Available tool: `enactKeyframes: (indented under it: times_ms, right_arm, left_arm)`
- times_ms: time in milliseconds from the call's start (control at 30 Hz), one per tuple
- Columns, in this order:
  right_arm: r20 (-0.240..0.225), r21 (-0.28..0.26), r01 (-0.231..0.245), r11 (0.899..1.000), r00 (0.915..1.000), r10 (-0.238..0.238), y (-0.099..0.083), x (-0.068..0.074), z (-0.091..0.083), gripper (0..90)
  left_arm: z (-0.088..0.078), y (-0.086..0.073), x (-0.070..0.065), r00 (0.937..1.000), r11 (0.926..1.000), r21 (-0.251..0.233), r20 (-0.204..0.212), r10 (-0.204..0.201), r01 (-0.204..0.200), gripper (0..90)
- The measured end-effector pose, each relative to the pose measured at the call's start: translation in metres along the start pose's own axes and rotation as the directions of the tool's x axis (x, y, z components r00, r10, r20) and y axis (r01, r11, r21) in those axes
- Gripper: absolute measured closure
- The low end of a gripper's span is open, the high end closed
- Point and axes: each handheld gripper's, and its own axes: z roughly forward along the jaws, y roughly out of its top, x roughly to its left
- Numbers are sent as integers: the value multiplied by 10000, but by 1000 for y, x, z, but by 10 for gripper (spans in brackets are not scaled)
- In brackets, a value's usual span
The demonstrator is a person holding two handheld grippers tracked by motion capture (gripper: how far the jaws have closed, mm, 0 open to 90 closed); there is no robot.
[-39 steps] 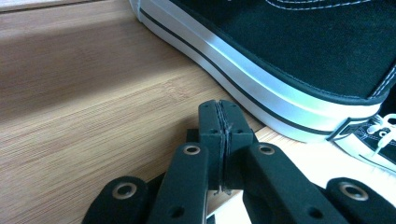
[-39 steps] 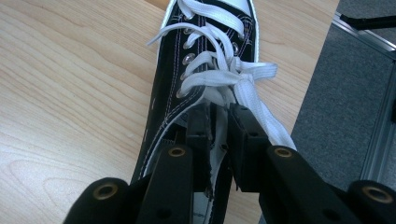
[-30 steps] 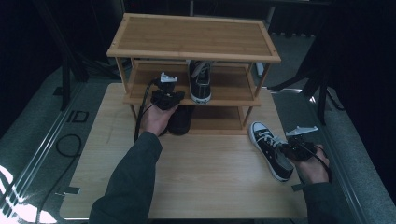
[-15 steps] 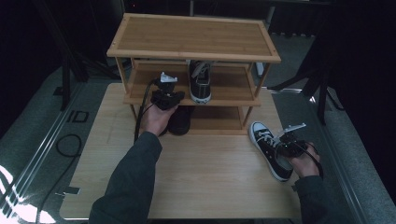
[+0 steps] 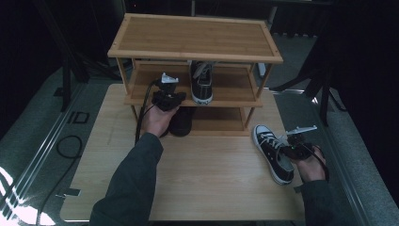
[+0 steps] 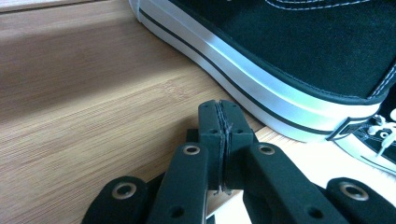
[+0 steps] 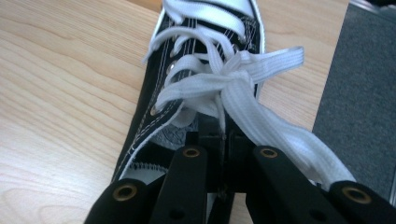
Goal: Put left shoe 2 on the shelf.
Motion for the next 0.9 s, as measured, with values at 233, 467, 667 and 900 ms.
enactKeyframes:
  times_ms: [233,467,667,900]
  right_arm:
    - [-249,-333,147,9993,9996,-156,-2,1,-13,882]
    - [-353,-427,687,9967,9969,-702,3,11,-17,882]
    - [-553,-453,862,9953,9945,-886,5,17,-16,881]
    - [-652,-507,996,9937,9926,-1028,9,21,-16,881]
  left_arm:
    - [0,0,0,10000,10000,4,-4,15,-15,885]
    - [0,0,0,10000,10000,-5,3,27,-27,885]
    - [0,0,0,10000,10000,-17,3,13,-13,885]
    - [0,0,0,10000,10000,-5,-17,19,-19,886]
